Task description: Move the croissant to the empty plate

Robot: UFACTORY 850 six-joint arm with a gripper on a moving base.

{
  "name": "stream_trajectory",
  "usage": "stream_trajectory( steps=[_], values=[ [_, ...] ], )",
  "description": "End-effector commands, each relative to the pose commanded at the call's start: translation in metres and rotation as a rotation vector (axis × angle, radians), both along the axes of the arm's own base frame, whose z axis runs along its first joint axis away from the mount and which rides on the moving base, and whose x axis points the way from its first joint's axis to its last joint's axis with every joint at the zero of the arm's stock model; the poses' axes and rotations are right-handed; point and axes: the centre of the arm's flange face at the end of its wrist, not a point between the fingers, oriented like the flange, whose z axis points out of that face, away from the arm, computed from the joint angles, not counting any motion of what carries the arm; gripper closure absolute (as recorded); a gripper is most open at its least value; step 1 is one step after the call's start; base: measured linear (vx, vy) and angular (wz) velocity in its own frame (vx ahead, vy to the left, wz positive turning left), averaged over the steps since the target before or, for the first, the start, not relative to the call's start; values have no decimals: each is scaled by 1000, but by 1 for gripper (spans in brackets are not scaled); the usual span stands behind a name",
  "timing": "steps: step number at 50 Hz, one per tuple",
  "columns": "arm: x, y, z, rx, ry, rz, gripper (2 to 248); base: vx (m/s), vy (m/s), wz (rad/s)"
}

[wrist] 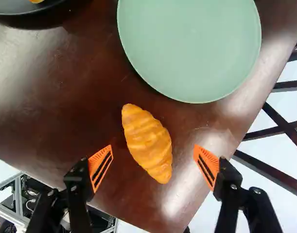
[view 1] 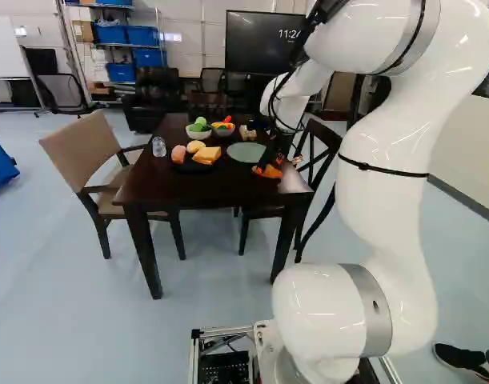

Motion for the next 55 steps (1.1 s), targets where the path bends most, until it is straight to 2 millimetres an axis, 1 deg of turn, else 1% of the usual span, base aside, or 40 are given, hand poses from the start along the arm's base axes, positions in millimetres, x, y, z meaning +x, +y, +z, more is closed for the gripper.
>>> stream_trajectory(
  steps=[3,4,9,10,14,15,30,31,35,36,40,41,45,46,51,52,55],
  values=[
    [0,0,0,0,0,0,26,0,0,0],
    [0,0,0,0,0,0,38,0,0,0],
    [0,0,0,0,0,0,38,0,0,0],
    [0,0,0,0,0,0,50,0,0,0],
    [0,0,0,0,0,0,50,0,0,0],
    [0,0,0,0,0,0,62,0,0,0],
    [0,0,0,0,0,0,64,0,0,0],
    [0,0,0,0,0,0,69,0,0,0],
    [0,0,0,0,0,0,69,0,0,0],
    [0,0,0,0,0,0,82,0,0,0],
    [0,0,0,0,0,0,82,0,0,0],
    [0,0,0,0,0,0,95,0,0,0],
    [0,0,0,0,0,0,95,0,0,0],
    [0,0,0,0,0,0,106,0,0,0],
    [0,0,0,0,0,0,106,0,0,0],
    [0,0,0,0,0,0,111,0,0,0],
    [0,0,0,0,0,0,111,0,0,0]
  ],
)
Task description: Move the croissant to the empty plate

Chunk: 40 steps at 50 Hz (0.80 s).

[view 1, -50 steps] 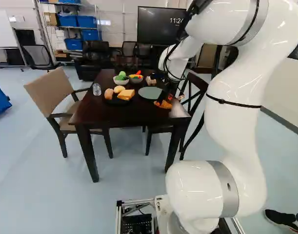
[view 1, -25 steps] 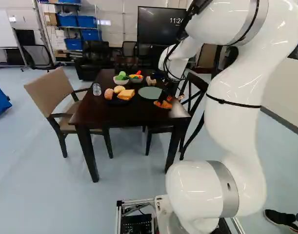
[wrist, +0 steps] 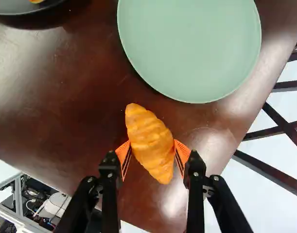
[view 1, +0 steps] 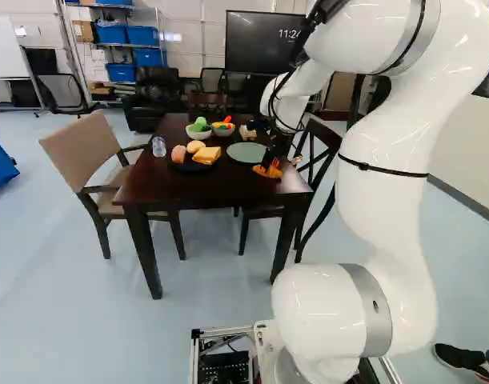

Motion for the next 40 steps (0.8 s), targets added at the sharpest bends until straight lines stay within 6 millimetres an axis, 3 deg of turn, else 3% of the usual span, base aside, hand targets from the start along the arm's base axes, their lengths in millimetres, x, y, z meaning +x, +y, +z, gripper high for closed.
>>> stream_trajectory(
  steps=[40],
  values=[
    [0,0,0,0,0,0,121,0,0,0]
  ],
)
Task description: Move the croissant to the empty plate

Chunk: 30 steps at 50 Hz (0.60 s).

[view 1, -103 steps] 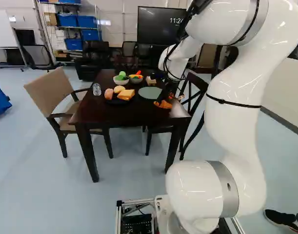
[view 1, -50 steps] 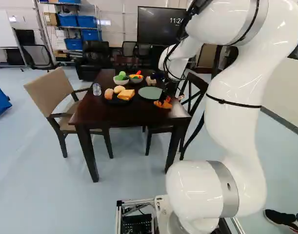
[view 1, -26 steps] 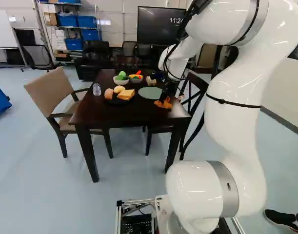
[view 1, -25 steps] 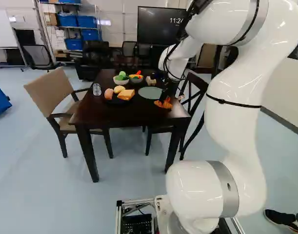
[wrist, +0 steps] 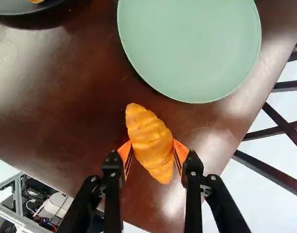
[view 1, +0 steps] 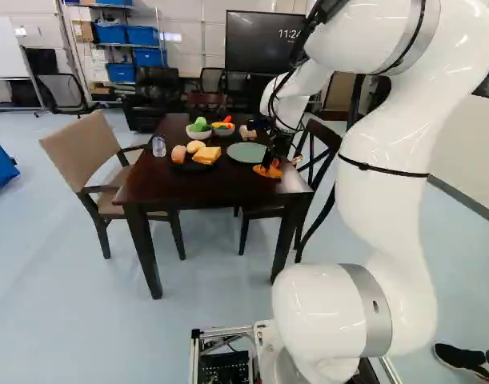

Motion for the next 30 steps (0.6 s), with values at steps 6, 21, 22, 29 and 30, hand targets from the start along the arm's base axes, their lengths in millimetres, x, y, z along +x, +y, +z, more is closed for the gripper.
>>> stream_trajectory(
  steps=[6,21,22,29,30],
  values=[
    [-1,0,1,0,-2,0,121,0,0,0],
    [-7,1,20,-4,-32,0,121,0,0,0],
    [-7,1,21,-4,-34,0,121,0,0,0],
    [-11,1,31,-6,-50,0,121,0,0,0],
    [-11,1,32,-6,-53,0,121,0,0,0]
  ],
)
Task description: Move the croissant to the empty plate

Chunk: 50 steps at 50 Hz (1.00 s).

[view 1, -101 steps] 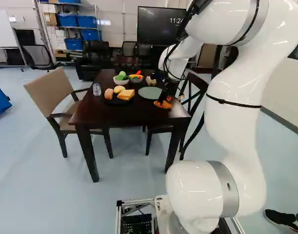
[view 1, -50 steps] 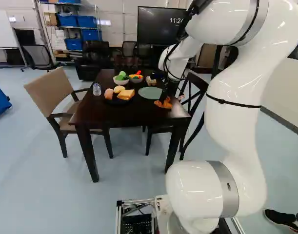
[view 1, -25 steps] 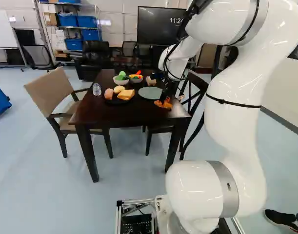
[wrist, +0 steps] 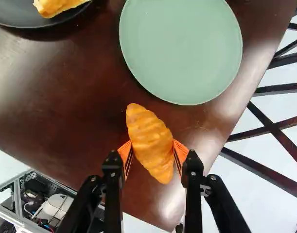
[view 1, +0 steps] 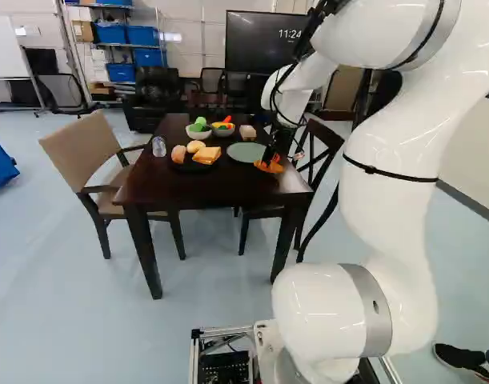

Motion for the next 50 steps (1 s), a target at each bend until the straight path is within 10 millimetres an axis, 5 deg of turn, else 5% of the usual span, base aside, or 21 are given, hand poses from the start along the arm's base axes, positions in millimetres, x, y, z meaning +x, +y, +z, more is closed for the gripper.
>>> stream_trajectory(
  steps=[31,50],
  values=[
    [-13,2,42,-9,-74,1,121,0,0,0],
    [14,2,53,-13,-108,7,121,0,0,0]
  ],
)
